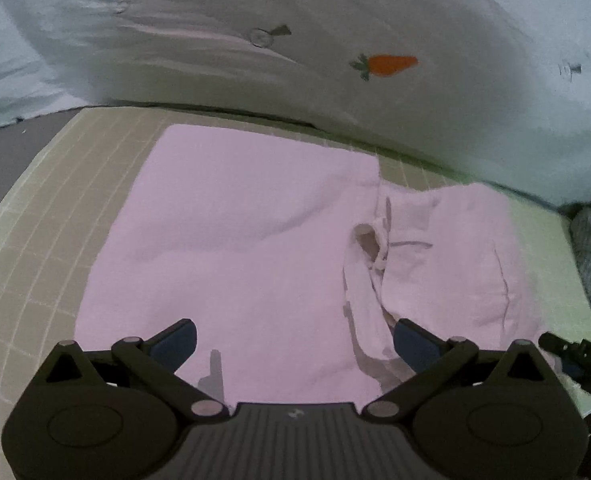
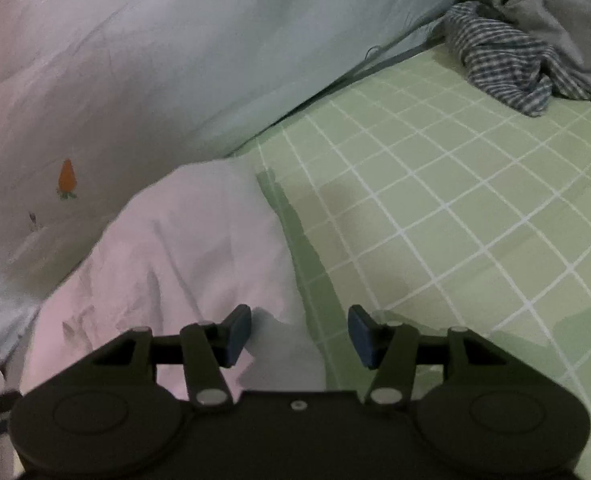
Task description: Fold clothes
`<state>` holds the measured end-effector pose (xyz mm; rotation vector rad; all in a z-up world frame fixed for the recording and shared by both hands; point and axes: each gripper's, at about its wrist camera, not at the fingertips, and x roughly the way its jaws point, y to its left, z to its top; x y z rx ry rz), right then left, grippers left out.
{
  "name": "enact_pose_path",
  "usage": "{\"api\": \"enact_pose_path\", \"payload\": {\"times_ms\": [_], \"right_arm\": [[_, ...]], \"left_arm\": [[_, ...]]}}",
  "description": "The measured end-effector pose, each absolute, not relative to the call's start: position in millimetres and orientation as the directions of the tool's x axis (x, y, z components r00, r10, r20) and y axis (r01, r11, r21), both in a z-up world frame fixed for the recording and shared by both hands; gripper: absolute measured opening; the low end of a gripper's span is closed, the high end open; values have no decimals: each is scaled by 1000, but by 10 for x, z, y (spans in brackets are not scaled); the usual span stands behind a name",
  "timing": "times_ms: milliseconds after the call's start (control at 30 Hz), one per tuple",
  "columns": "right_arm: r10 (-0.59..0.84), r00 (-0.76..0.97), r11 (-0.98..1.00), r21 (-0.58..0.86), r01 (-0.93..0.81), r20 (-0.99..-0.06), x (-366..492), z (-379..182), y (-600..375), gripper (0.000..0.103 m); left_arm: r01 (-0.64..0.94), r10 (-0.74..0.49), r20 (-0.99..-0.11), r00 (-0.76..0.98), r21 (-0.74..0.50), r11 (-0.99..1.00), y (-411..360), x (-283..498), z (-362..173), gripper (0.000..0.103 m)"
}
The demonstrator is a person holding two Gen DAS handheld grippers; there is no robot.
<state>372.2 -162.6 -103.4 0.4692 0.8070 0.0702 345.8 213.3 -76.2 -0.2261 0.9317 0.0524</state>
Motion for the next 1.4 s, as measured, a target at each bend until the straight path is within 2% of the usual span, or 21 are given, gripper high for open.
{"api": "enact_pose_path", "payload": {"times_ms": [167, 500, 567, 633, 667, 833, 1000, 1200, 1400], "right_arm": [[278, 680, 884, 457, 95, -679, 3814, -1104, -1567, 55], [311, 680, 866, 492, 84, -664, 3892, -1104, -1464, 54], [331, 682, 839, 534, 103, -652, 3887, -1111, -1505, 44], [374, 685, 787, 605, 123, -626, 3875, -1126, -1588, 17], [410, 687, 746, 654, 126, -600, 3869, -1134, -1639, 14], [510, 718, 562, 815, 140, -475, 3807, -1049, -1721, 13], [583, 753, 333, 935, 121, -305, 3726, -909, -1648, 13], [638, 757, 67, 989, 128, -141, 3620, -868, -1388, 12], [672, 738, -50, 991, 122, -57, 3578, -831, -979, 12]], "left_arm": [[-121, -54, -825, 563, -147, 982, 2022, 3643, -915, 103], [-109, 69, -875, 479, 18, 994, 1970, 3741, -1268, 103], [-110, 78, -875, 478, 29, 994, 1962, 3738, -1299, 103], [-103, 86, -876, 475, 42, 994, 1954, 3752, -1317, 103], [-98, 85, -875, 476, 43, 994, 1956, 3753, -1307, 103], [-83, 63, -862, 503, 24, 996, 2004, 3709, -1324, 103], [-89, 67, -854, 516, 25, 996, 1969, 3707, -1329, 103], [-88, 62, -851, 522, 18, 996, 1945, 3673, -1312, 103], [-66, 42, -860, 508, 10, 998, 1979, 3706, -1303, 103]]}}
